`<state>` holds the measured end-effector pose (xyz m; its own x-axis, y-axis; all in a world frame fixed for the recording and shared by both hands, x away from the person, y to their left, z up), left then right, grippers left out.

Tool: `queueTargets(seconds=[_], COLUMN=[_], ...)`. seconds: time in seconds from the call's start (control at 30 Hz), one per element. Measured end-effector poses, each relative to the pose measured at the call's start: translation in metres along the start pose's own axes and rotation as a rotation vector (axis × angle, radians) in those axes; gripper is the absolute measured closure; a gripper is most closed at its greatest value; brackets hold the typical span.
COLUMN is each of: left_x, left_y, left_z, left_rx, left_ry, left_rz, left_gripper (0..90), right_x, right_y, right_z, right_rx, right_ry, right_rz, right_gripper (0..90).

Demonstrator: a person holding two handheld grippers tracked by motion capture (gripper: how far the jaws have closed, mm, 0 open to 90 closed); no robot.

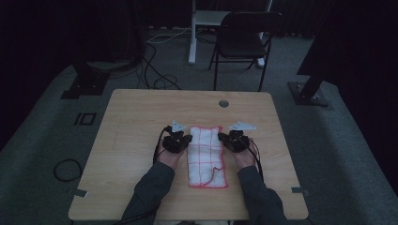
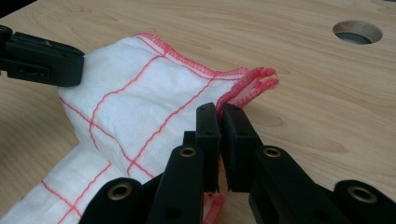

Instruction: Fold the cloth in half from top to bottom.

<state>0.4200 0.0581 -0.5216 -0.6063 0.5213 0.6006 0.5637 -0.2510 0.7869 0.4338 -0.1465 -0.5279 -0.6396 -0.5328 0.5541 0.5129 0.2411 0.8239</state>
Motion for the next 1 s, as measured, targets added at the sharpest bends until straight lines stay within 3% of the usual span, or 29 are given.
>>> queueTargets(seconds=[1.0], left_x=[0.017], left_y=[-0.022], left_z=[-0.015], left_rx=[0.04], left_ry=[-0.044], left_rz=[-0.009], left_gripper=[86.7], right_x=[0.014], right_y=[-0.018], right_z=[0.014], right_rx=[0.044], right_ry=[0.032], right_rz=[0.019], right_gripper=[86.0])
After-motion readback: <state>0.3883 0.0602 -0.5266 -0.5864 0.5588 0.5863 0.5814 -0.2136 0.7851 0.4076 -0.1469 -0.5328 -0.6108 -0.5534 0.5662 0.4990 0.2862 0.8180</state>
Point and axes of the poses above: each handheld gripper's, and its own axes: x roughly backward along the jaws, y roughly out of its top, z roughly to its left, the point moved 5 cm from there along -x, roughly forward along the jaws, and after that the axes turned 1 degree about -z, right-handed, at the moved point
